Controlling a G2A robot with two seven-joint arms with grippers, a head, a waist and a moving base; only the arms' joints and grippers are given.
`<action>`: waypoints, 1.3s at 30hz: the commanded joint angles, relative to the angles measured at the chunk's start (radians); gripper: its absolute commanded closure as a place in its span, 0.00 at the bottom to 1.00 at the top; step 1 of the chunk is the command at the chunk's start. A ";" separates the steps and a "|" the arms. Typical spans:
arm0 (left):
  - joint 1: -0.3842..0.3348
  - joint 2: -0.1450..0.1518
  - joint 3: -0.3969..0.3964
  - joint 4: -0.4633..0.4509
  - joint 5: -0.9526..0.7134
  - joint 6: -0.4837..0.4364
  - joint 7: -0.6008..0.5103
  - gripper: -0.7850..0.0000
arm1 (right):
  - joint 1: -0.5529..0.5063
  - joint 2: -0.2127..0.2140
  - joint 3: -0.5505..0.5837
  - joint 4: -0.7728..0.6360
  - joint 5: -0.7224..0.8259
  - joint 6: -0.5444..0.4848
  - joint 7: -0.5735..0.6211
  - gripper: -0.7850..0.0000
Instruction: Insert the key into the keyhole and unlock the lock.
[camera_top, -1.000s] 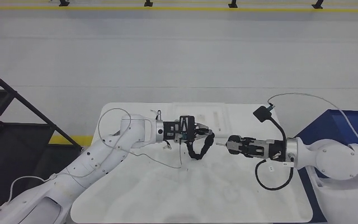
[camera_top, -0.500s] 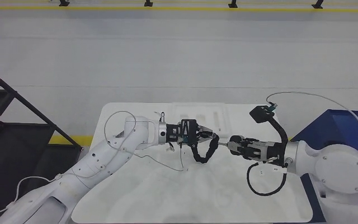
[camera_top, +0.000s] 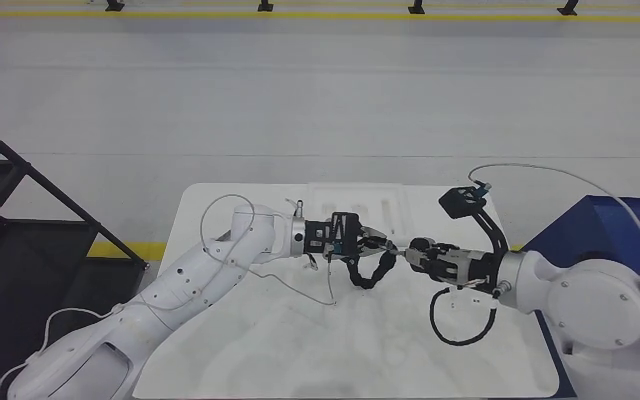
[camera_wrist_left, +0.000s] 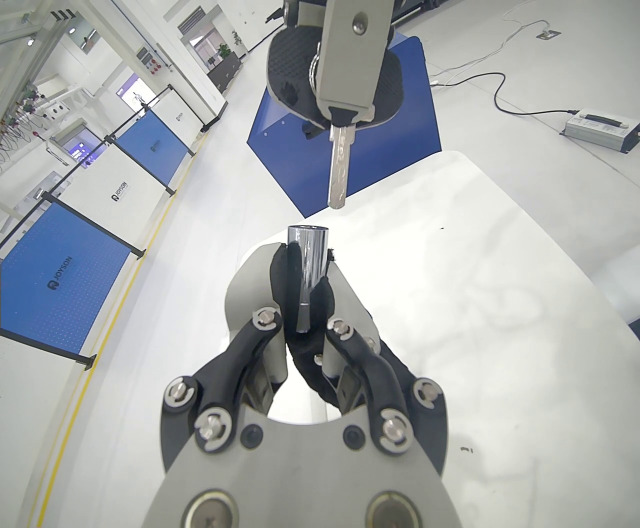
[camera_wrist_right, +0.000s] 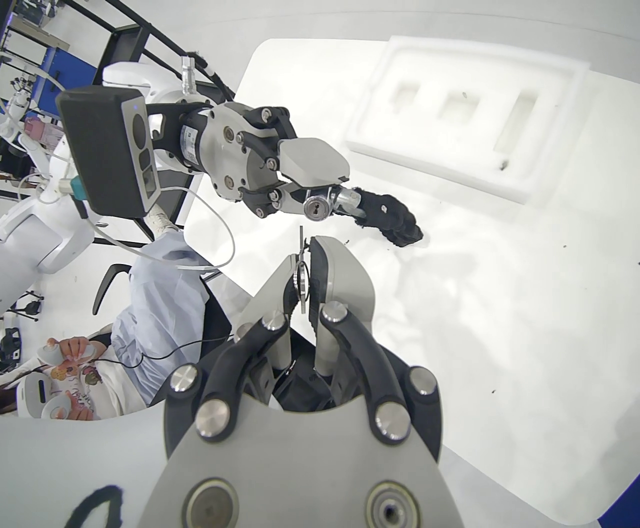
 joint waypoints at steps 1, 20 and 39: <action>0.000 -0.003 -0.002 0.002 0.004 -0.004 0.004 1.00 | 0.004 0.001 -0.004 0.003 -0.002 0.005 -0.004 1.00; 0.021 -0.021 -0.029 -0.004 0.051 -0.023 0.003 1.00 | 0.013 0.010 -0.017 0.035 -0.004 0.036 -0.026 1.00; 0.040 -0.040 -0.058 -0.004 0.040 -0.040 -0.027 1.00 | 0.040 0.018 -0.065 0.030 -0.029 0.069 -0.028 1.00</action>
